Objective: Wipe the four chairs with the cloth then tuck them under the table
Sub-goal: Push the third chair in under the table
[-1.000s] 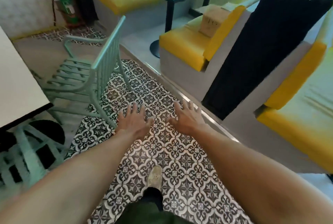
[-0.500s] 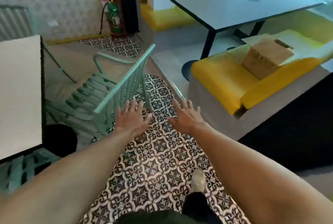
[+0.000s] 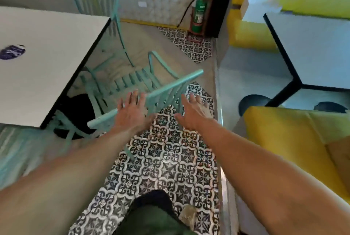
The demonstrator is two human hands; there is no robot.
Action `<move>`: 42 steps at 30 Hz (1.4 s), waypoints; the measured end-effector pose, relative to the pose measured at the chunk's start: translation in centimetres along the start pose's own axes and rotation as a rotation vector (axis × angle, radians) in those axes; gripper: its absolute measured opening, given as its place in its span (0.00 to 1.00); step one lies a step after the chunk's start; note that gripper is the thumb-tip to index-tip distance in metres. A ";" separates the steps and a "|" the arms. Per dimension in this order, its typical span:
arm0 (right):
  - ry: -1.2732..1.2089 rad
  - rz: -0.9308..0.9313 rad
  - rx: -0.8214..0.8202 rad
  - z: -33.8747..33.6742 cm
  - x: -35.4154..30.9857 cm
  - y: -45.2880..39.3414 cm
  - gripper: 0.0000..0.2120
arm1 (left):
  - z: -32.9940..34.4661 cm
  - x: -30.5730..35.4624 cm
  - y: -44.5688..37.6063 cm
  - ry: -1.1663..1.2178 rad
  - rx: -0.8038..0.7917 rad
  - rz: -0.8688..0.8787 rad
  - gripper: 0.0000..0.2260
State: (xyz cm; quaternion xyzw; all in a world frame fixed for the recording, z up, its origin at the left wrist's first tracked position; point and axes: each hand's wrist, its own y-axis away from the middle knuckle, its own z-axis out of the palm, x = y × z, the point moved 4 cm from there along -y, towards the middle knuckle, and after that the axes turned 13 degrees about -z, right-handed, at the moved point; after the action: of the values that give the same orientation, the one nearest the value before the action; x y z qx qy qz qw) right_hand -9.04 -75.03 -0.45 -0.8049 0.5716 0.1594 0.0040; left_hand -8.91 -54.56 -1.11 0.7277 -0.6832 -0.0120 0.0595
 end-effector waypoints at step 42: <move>0.423 -0.925 -0.807 -1.1 16.9 -26.5 0.27 | 7.2 12.2 -8.0 0.163 -0.497 -0.887 0.15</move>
State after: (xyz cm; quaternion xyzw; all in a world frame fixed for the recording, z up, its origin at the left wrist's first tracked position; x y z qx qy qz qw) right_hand 20.66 -81.62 -8.47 -0.9203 0.0497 0.1813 -0.3431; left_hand -0.92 -66.78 -8.31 0.9099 -0.2787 -0.1413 0.2729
